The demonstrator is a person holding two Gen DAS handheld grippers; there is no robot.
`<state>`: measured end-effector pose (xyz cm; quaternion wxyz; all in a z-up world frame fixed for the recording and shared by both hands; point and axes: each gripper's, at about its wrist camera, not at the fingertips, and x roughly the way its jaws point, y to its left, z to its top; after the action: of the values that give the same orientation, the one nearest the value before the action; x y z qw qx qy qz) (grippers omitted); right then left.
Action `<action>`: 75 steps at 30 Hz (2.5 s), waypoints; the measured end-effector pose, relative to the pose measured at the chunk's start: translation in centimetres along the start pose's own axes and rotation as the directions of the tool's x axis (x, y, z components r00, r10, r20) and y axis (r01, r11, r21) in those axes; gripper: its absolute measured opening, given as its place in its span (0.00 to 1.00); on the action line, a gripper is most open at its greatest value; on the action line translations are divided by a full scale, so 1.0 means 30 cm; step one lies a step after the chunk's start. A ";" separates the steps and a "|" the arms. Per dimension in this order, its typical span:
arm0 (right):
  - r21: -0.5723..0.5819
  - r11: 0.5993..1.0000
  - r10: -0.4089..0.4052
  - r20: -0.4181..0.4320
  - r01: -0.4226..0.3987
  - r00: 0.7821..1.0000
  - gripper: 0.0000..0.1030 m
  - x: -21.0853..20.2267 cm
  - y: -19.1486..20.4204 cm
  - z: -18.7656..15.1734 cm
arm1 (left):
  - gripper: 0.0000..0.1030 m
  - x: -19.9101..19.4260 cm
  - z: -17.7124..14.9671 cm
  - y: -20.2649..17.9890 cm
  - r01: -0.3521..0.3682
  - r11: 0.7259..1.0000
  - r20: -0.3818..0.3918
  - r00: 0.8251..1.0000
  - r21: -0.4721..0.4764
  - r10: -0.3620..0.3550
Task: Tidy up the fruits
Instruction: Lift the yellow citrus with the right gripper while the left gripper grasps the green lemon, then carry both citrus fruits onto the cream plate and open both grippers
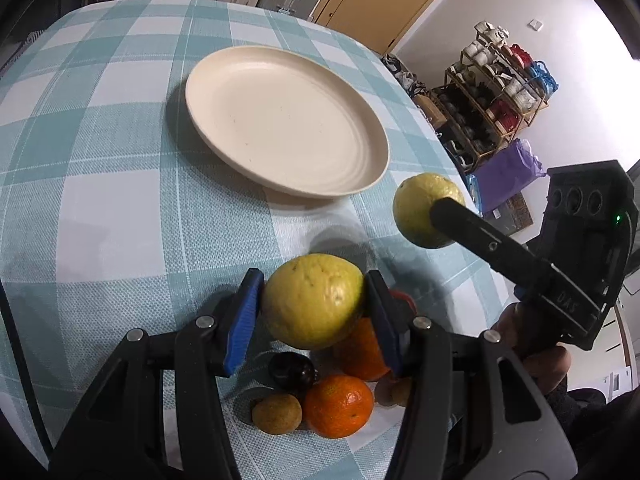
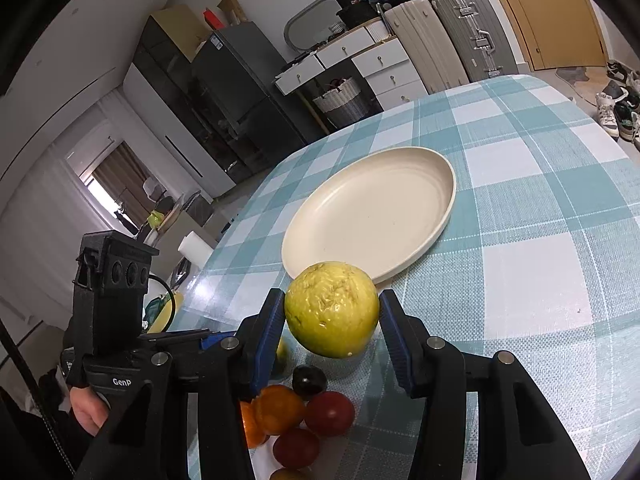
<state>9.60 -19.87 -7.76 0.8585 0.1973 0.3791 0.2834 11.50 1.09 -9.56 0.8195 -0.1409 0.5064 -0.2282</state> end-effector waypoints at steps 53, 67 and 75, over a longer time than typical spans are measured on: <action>-0.074 0.996 -0.052 -0.033 0.050 0.998 0.48 0.272 -0.095 0.343 | 0.46 0.115 0.568 0.124 0.039 0.997 0.118 0.993 -0.063 -0.031; -0.096 0.988 -0.124 -0.078 0.117 0.989 0.48 0.391 -0.137 0.412 | 0.46 0.230 0.641 0.150 0.030 0.997 0.085 0.996 -0.070 -0.024; -0.108 0.985 -0.139 -0.062 0.132 0.988 0.52 0.396 -0.135 0.414 | 0.47 0.257 0.651 0.154 0.031 0.996 0.075 0.997 -0.088 -0.025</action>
<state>27.01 -16.93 -8.53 0.8711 0.1164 0.4063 0.2500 32.98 1.06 -8.85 0.8272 -0.1928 0.4836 -0.2114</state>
